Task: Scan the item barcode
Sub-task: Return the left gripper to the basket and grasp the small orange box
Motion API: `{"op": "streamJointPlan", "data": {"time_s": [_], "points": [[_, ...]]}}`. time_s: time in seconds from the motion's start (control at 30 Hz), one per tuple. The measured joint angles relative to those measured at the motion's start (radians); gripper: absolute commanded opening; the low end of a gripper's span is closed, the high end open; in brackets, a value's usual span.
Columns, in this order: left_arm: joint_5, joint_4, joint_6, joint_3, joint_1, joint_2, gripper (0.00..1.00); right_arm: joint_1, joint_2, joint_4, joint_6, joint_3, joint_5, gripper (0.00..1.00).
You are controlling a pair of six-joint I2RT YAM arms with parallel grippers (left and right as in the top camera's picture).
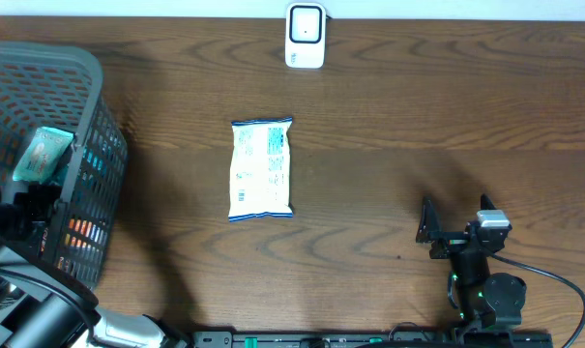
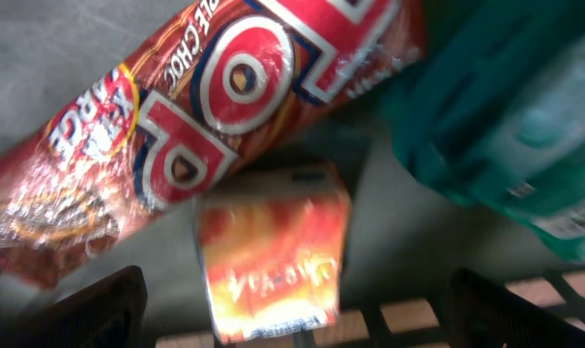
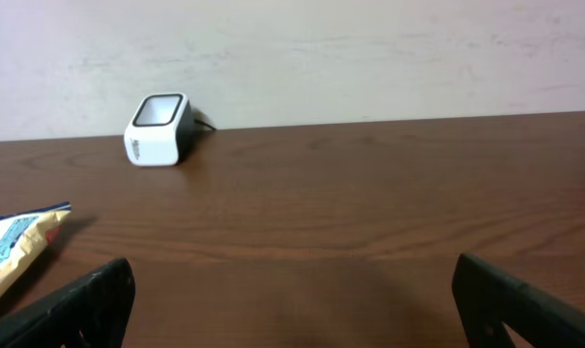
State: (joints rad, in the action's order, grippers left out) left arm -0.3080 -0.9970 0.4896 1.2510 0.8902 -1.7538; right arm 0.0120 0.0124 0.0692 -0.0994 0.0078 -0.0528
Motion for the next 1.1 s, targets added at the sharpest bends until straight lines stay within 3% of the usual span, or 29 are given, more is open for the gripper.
{"op": "streamJointPlan", "data": {"time_s": [0.37, 0.53, 0.67, 0.97, 1.1], "points": [[0.000, 0.166, 0.000, -0.161, 0.000, 0.008, 0.98, 0.000, 0.000, 0.000, 0.000, 0.000, 0.000, 0.99], [0.003, 0.204, 0.000, -0.194, 0.000, 0.029, 0.53, 0.000, 0.000, 0.000, 0.000, 0.000, 0.000, 0.99], [0.003, 0.213, -0.011, -0.206, 0.001, 0.029, 0.40, 0.000, 0.000, 0.000, 0.000, 0.000, 0.000, 0.99], [-0.004, 0.209, -0.019, -0.204, 0.002, 0.030, 0.36, 0.000, 0.000, 0.000, 0.000, 0.000, 0.000, 0.99], [0.000, 0.110, -0.019, -0.145, 0.002, 0.040, 0.36, 0.000, 0.000, 0.000, 0.000, 0.000, 0.000, 0.99]]}}
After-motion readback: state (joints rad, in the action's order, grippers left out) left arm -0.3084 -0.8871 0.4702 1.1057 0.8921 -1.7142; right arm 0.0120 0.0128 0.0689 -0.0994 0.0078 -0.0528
